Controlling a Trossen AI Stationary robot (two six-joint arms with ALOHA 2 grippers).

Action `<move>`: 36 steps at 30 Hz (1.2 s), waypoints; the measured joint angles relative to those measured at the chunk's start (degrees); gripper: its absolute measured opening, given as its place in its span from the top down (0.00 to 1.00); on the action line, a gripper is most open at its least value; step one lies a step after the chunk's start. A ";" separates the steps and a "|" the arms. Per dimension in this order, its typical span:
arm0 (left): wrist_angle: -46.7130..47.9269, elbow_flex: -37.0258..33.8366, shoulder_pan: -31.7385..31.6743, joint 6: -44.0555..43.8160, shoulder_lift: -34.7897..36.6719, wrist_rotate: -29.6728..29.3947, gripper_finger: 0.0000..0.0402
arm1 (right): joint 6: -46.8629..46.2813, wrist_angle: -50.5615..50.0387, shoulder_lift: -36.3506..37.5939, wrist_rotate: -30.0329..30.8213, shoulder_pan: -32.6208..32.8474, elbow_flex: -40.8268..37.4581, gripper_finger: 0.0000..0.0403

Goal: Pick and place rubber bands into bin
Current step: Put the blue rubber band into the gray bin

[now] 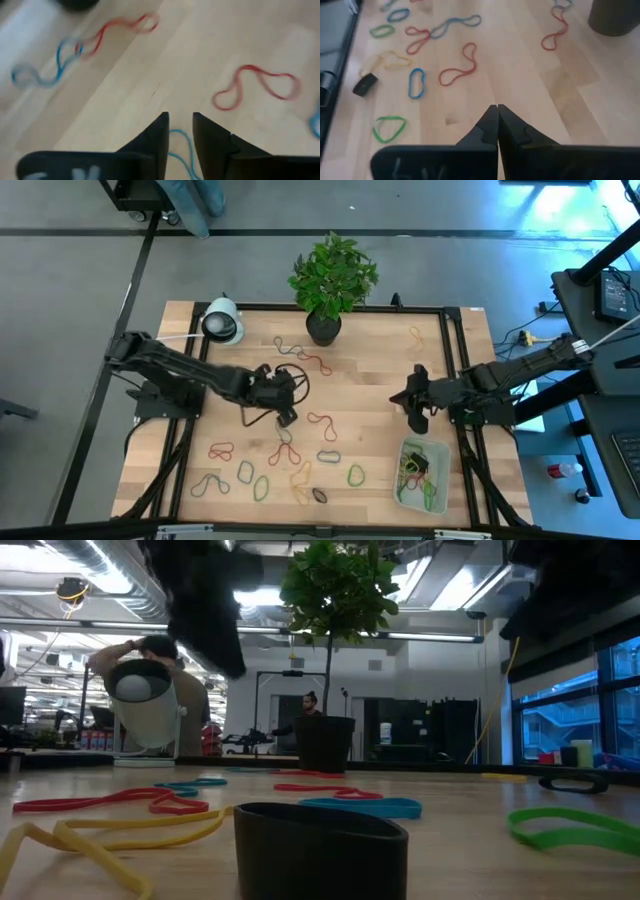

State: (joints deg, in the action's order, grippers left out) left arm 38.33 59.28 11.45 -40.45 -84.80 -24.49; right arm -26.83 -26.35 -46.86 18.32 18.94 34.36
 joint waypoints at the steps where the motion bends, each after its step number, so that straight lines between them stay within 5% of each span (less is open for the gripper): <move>1: 0.65 0.00 -0.31 -2.45 -1.02 0.11 0.78 | -0.16 0.89 0.59 -0.01 0.00 -0.84 0.99; 8: 0.51 0.03 -1.62 -7.90 -7.57 4.67 0.73 | -2.88 1.28 2.72 -1.10 0.02 -2.61 0.98; 23: 0.89 0.03 -2.23 -14.62 -17.30 15.21 0.78 | -2.75 1.38 2.88 -3.20 0.02 -2.59 0.97; 36: 0.95 0.00 -1.28 -22.46 -19.45 14.55 0.99 | -4.43 1.53 2.87 -3.60 0.02 -2.59 0.97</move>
State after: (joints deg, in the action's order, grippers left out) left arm 39.29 59.28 10.17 -62.91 -104.26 -9.94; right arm -31.26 -24.82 -43.99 14.72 18.96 31.77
